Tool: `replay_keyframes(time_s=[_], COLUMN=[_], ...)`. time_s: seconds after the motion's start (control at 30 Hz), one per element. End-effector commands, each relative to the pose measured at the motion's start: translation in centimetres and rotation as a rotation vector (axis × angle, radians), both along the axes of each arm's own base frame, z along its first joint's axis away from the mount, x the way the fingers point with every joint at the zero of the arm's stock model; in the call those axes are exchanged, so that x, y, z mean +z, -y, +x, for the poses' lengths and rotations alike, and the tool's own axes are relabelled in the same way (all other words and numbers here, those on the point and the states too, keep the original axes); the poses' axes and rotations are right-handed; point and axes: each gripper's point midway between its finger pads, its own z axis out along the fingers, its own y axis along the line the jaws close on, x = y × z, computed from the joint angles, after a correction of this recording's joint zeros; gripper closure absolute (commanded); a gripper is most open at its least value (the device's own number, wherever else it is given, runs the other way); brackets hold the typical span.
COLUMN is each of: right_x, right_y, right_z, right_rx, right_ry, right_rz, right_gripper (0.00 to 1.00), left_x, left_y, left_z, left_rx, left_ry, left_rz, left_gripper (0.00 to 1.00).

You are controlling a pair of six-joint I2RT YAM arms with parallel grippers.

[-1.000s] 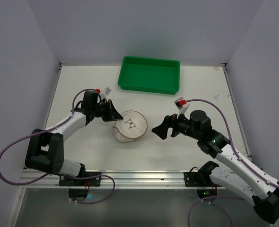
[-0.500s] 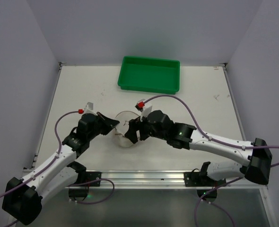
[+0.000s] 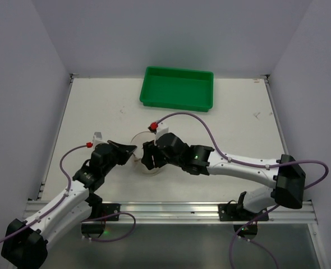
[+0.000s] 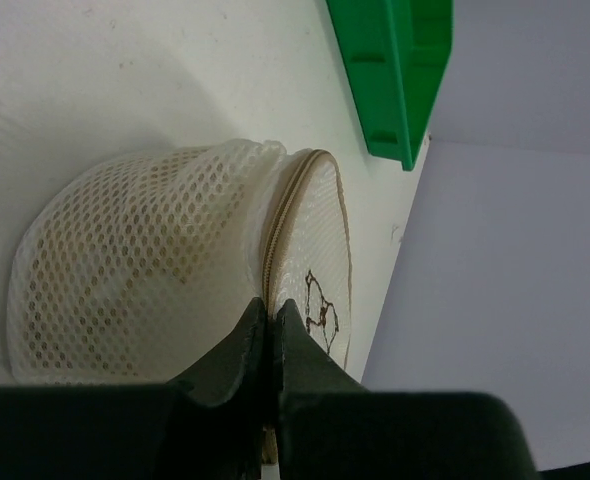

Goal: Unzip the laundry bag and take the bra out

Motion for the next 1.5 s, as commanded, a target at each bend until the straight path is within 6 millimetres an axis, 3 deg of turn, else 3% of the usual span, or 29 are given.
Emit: replay_keyframes(time_s=[0.0,0.13,0.4,0.63,0.73,0.83,0.97,1.03,1.07,1.1,1.23,1.3,1.47], right_x=[2.7,3.2,-0.8,-2.0,-3.1,-5.7,-6.4,-4.4,-4.9,-3.5,-1.1,-0.2,1.8], right_y=[-1.3,-1.7,-3.1,-2.8,-1.4,2.1,5.7,7.2,7.5,7.8,8.6,8.2,5.0], right_z=[0.6,0.7,2.7,4.7,5.1,5.2,4.6,4.2,4.0,3.8,3.3,3.2,2.0], right_rx=[-0.035,-0.032,-0.051,-0.135,-0.193,-0.274,-0.333,-0.348,-0.342,-0.342,-0.345,-0.323,-0.210], right_ry=[0.016,0.014,0.052,0.093,0.094,0.093,0.066,0.073,0.070,0.077,0.081,0.088,0.044], right_rz=[0.054,0.058,-0.072,-0.157,-0.217,-0.325,-0.329,-0.269,-0.286,-0.248,-0.198,-0.176,-0.046], right_gripper=[0.40,0.41,0.29,0.25,0.24,0.24,0.24,0.23,0.23,0.23,0.25,0.27,0.40], left_x=[0.9,1.4,2.1,2.4,2.5,2.6,2.5,2.3,2.1,1.9,1.4,1.5,2.2], left_y=[0.2,0.7,0.8,0.6,0.4,0.1,-0.4,-0.5,-0.5,-0.5,-0.3,0.0,0.4], left_z=[1.1,1.3,1.3,1.3,1.3,1.3,1.3,1.3,1.3,1.4,1.6,1.7,2.1], left_rx=[0.052,0.025,0.012,0.017,0.018,0.028,0.044,0.045,0.044,0.041,0.032,0.024,0.026], left_ry=[0.040,0.056,0.084,0.106,0.112,0.123,0.129,0.128,0.123,0.118,0.104,0.107,0.112], left_rz=[-0.065,-0.051,-0.051,-0.036,-0.028,-0.014,0.015,0.026,0.030,0.036,0.053,0.043,0.031], left_gripper=[1.00,1.00,1.00,1.00,1.00,1.00,1.00,1.00,1.00,1.00,1.00,1.00,1.00])
